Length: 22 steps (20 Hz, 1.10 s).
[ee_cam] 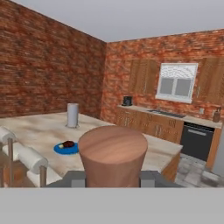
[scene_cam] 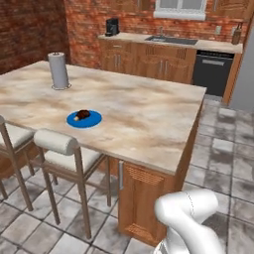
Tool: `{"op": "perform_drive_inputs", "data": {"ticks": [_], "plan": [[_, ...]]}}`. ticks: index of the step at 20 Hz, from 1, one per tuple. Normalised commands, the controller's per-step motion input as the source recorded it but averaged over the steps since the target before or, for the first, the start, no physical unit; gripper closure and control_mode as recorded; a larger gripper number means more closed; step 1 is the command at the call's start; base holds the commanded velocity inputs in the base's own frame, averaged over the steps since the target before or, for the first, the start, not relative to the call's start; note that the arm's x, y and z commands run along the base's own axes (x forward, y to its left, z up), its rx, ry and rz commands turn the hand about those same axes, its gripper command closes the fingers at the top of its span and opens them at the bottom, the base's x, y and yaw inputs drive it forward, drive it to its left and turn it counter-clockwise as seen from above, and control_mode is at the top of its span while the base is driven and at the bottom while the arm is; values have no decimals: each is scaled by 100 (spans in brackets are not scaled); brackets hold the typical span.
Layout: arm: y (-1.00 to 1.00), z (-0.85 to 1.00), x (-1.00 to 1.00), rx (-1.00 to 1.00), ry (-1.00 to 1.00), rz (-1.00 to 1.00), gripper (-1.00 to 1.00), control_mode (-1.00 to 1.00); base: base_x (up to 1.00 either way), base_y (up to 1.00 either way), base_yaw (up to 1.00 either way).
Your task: Retrieve the shaker from the cabinet and place it next the steak on a plate on the dining table.
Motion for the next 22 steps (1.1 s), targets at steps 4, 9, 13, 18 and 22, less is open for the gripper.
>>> {"op": "perform_drive_inputs", "data": {"ticks": [4, 9, 13, 18, 22], "plan": [[0, 0, 0, 0, 0, 0, 100, 100, 56, 100, -21], [0, 0, 0, 0, 0, 0, 100, 100, 91, 100, -29], [0, 0, 0, 0, 0, 0, 100, 100, 64, 100, -29], [0, 0, 0, 0, 0, 0, 100, 100, 67, 100, -30], [0, 0, 0, 0, 0, 0, 100, 100, 95, 73, -35]]}}
